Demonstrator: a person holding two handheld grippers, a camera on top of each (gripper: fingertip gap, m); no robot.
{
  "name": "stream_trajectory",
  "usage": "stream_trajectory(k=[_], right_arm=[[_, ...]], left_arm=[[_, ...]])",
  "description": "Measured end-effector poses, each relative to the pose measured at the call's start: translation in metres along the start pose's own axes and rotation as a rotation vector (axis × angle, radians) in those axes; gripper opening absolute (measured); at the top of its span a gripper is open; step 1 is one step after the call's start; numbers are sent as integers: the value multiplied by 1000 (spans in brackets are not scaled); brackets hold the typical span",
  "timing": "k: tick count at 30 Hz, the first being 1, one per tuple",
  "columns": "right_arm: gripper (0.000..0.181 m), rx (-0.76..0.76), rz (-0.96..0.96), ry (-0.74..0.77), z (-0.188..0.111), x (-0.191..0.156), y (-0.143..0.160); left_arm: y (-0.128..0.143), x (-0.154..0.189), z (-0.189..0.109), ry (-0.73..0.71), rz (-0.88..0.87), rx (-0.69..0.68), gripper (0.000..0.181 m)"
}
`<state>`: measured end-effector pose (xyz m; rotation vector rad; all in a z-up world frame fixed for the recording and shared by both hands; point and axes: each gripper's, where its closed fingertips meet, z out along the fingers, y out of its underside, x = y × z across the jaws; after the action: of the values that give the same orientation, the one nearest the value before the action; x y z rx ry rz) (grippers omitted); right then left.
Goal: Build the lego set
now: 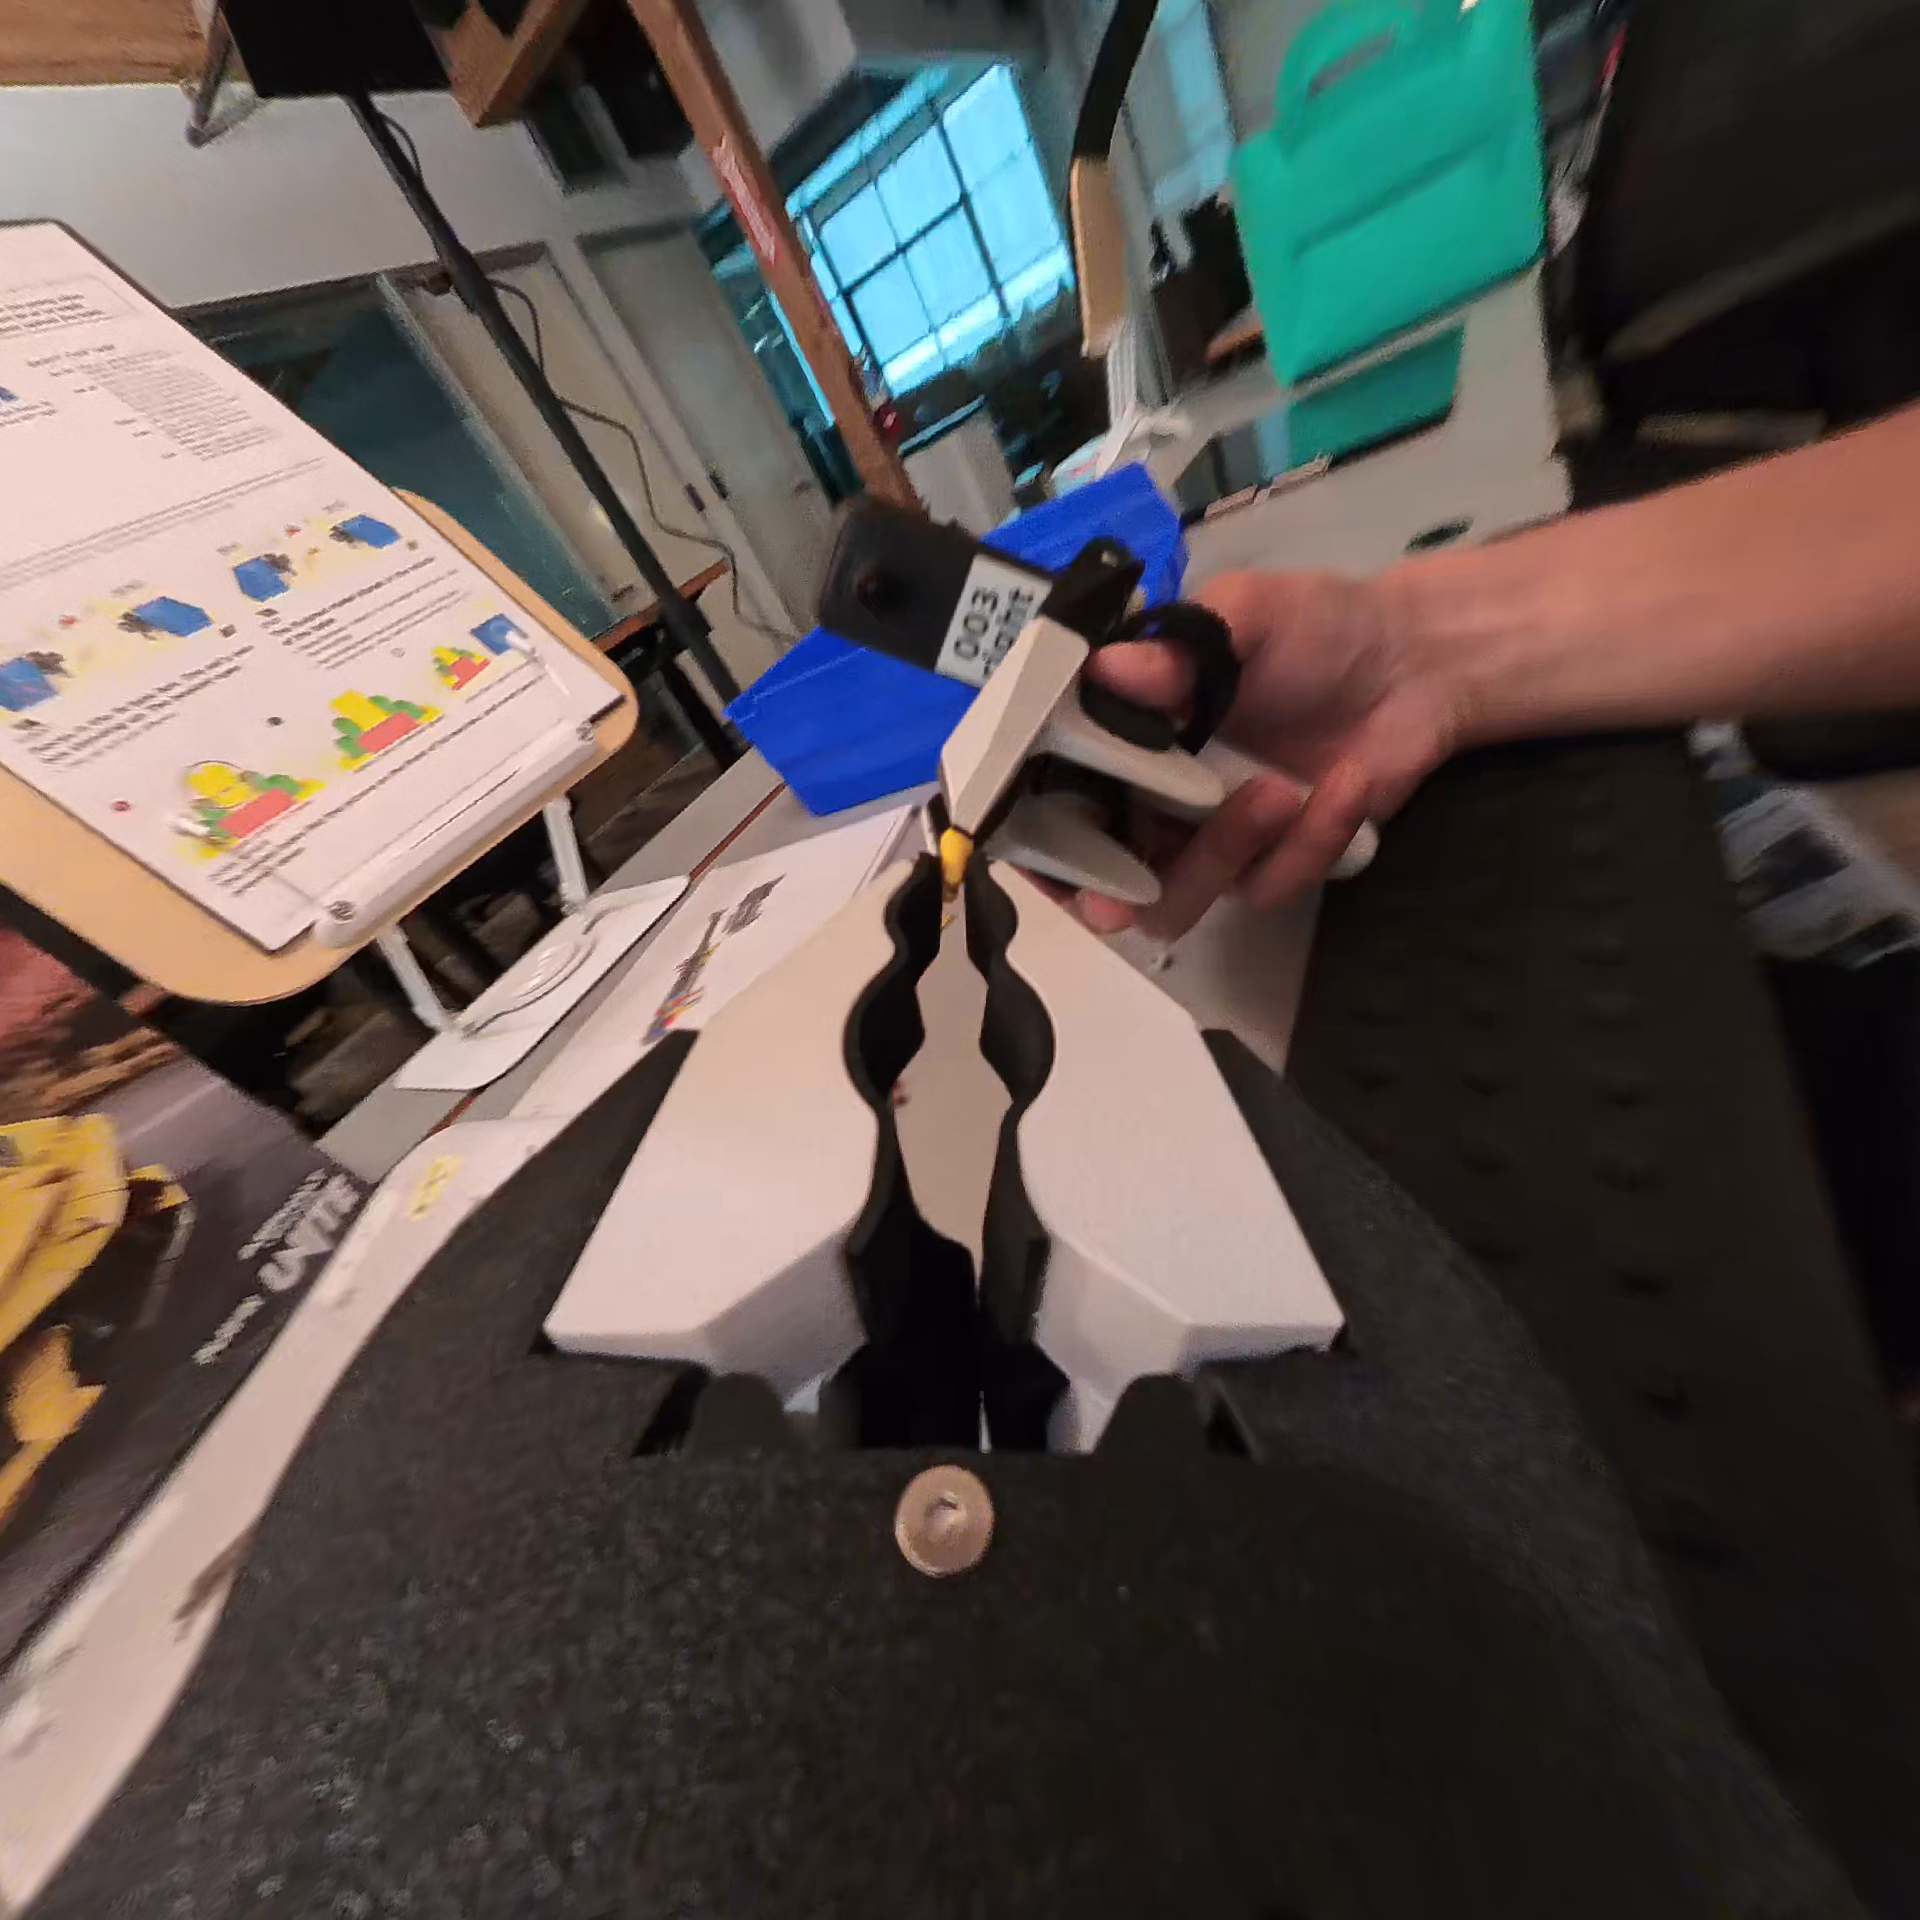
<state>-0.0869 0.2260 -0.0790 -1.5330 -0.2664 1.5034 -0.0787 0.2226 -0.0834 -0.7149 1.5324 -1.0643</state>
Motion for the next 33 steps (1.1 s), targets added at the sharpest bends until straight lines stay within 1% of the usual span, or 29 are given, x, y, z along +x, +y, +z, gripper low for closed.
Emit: stream_trajectory(k=[4, 11, 17, 18, 19, 20, 21, 22, 24, 26, 28, 29, 31, 33], right_arm=[[5, 28, 60, -88, 4, -10, -1], [5, 37, 115, -108, 2, -11, 0], [5, 19, 178, -134, -1, -11, 3], [5, 0, 156, -97, -2, -7, 5], [4, -35, 89, -15, -8, 0, 6], [1, -25, 15, 91, -20, 7, -1], [2, -9, -49, 209, -38, 13, -10], [4, -37, -128, 359, -60, 20, -14], [8, -182, -319, 684, -104, 33, -11], [9, -354, -400, 873, -127, 37, 5], [12, -527, -405, 950, -133, 41, 32], [12, -575, -416, 997, -139, 43, 39], [13, -600, -419, 1038, -146, 46, 47], [18, -623, -366, 1047, -151, 53, 58]], left_arm=[[-13, 1, -2, 10, -64, 90, 4], [-13, 3, 0, 20, -49, 102, 4], [-10, 7, 2, 17, 24, 88, 4], [-6, 7, 3, 29, 10, 57, 4], [0, 7, 5, 42, -12, 19, 4], [4, 4, 6, 38, -33, -6, 3], [8, -1, 5, 23, -50, -22, 4], [13, -6, 5, 7, -68, -47, 4], [28, -16, 4, -29, -102, -110, 4], [33, -23, 3, -59, -133, -131, 4], [39, -25, 4, -55, -165, -154, 4], [41, -24, 4, -50, -172, -167, 4], [44, -20, 6, -31, -166, -182, 4], [47, -14, 7, -13, -130, -202, 4]])
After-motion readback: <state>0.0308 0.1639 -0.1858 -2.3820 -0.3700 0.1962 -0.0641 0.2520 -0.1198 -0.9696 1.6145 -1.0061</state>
